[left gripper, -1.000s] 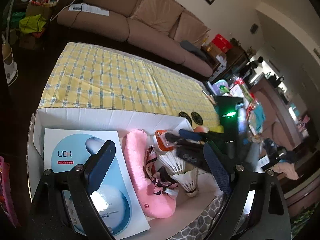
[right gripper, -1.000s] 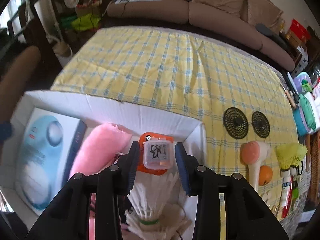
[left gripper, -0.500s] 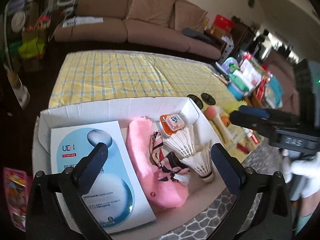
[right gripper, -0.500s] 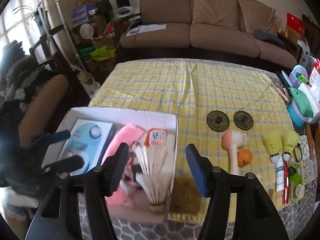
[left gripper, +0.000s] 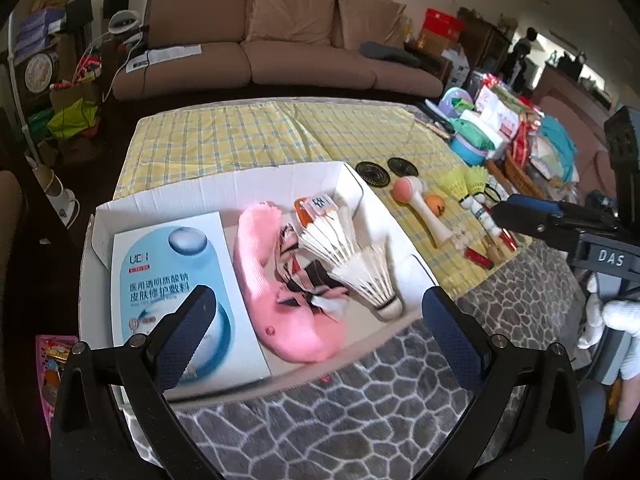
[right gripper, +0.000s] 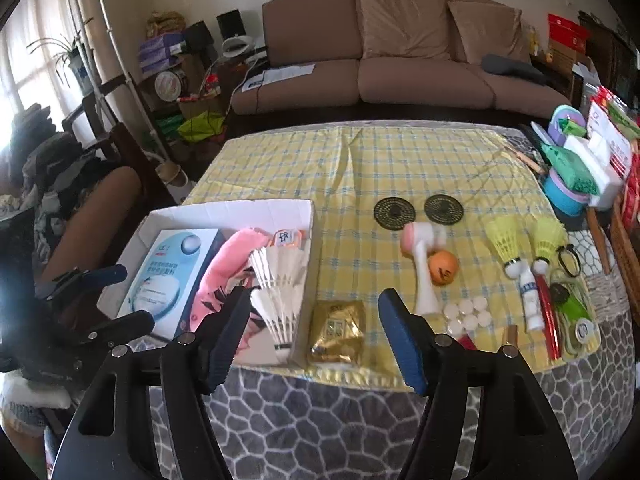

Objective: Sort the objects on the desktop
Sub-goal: 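Withdraw both grippers from the white box back over the table, then move the right gripper to the foundation bottle and grasp it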

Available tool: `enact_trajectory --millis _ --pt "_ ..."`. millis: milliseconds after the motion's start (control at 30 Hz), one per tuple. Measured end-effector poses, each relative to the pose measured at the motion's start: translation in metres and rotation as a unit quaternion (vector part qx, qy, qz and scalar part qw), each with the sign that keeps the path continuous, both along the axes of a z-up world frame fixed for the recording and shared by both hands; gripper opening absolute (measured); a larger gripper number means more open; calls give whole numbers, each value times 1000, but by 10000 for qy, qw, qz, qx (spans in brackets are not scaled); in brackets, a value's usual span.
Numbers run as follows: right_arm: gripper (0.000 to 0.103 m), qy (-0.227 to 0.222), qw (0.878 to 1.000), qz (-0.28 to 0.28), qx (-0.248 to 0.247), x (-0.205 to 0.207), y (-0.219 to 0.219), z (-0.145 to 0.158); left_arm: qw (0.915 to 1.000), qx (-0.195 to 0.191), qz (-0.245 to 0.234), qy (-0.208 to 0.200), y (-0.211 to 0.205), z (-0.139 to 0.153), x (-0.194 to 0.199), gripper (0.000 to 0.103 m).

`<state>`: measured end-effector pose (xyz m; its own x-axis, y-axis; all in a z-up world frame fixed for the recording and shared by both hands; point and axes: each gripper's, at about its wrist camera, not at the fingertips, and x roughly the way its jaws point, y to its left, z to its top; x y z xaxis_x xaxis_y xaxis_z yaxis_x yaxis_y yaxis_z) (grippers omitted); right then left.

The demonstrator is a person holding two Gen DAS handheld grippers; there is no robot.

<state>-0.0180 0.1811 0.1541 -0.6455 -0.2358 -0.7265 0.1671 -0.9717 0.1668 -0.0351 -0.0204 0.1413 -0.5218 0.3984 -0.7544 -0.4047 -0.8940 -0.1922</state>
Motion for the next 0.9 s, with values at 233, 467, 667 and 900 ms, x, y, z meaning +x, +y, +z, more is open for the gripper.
enact_trajectory --millis 233,467,667,900 --pt "70 158 9996 -192 -159 31 43 0 9999 -21 -135 28 26 5 20 103" --pt "72 287 9945 -895 -460 58 123 -11 9981 243 -565 -54 80 -3 35 103" --pt "72 325 9843 -1582 -716 70 191 -27 9950 319 -936 -146 143 -17 41 103" --pt "63 158 9793 -1720 -1053 59 227 -58 9904 202 -1320 -352 216 -46 42 103"
